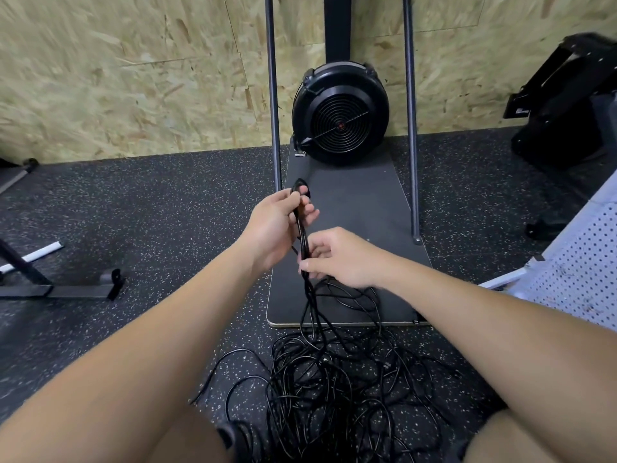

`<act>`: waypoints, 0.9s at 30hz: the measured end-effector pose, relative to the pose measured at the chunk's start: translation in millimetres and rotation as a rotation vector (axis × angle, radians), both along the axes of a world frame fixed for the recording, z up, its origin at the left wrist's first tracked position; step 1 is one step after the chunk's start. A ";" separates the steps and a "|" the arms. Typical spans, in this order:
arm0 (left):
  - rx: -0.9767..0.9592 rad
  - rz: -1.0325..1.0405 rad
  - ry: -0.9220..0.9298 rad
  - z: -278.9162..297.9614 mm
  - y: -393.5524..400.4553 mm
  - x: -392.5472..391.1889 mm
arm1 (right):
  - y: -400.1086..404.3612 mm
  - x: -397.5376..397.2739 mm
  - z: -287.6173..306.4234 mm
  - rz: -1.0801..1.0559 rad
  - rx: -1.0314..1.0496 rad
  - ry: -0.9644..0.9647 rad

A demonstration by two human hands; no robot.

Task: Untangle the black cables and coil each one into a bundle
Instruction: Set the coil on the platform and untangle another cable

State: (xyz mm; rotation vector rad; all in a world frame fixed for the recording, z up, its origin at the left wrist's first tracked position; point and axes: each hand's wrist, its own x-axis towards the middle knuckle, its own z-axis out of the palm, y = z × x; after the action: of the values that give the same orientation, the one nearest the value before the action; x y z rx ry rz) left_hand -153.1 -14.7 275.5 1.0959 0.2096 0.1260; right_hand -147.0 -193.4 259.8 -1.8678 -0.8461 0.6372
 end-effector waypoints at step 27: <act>0.683 -0.460 0.104 -49.6 -43.9 -46.9 | -38.6 59.8 40.4 -0.500 0.520 0.261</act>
State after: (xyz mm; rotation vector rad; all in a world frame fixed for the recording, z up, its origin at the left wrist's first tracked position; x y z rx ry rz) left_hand -200.0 -58.7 225.9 1.8042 -0.0046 -0.2950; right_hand -87.2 -232.0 300.3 -1.4003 -0.3063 0.2958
